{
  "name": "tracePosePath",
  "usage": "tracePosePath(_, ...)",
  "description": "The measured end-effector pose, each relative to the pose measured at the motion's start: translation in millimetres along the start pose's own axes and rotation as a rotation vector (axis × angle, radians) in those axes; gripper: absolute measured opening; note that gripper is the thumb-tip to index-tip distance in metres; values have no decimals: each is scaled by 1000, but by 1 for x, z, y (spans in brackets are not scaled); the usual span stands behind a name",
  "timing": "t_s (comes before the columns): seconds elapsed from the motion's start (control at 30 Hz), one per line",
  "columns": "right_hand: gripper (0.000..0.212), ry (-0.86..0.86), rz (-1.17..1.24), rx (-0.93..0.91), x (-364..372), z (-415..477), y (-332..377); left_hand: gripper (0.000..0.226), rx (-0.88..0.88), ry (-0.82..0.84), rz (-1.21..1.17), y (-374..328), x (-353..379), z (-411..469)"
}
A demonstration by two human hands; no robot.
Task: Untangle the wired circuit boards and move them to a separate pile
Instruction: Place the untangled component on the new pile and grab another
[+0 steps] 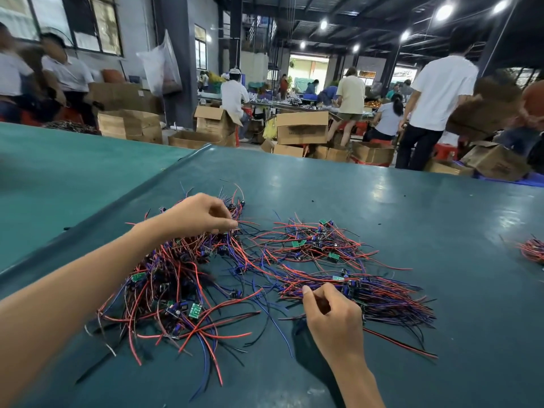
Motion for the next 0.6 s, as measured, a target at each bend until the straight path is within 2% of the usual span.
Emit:
tracePosePath(0.17, 40, -17, -8, -31, 0, 1, -2, 38, -59, 158, -623, -24, -6, -16)
tracePosePath(0.27, 38, -19, -16, -25, -1, 1, -2, 37, -60, 237, -849, -33, -1, -25)
tracePosePath(0.47, 35, -16, -18, 13, 0, 0, -3, 30, -26, 312, -1062, -43, 12, -30)
tracePosePath(0.6, 33, -20, -18, -5, 0, 0, -2, 21, -170, 277, -1025, -48, 24, -12)
Point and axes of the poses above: each hand's wrist, its own z-axis towards the middle knuckle, its own x-axis out of the palm, y = z × x, the point moved 1 cm from there along z, towards the middle knuckle, and after that the axes turned 2 degrees about x, right-handed, at the moved point
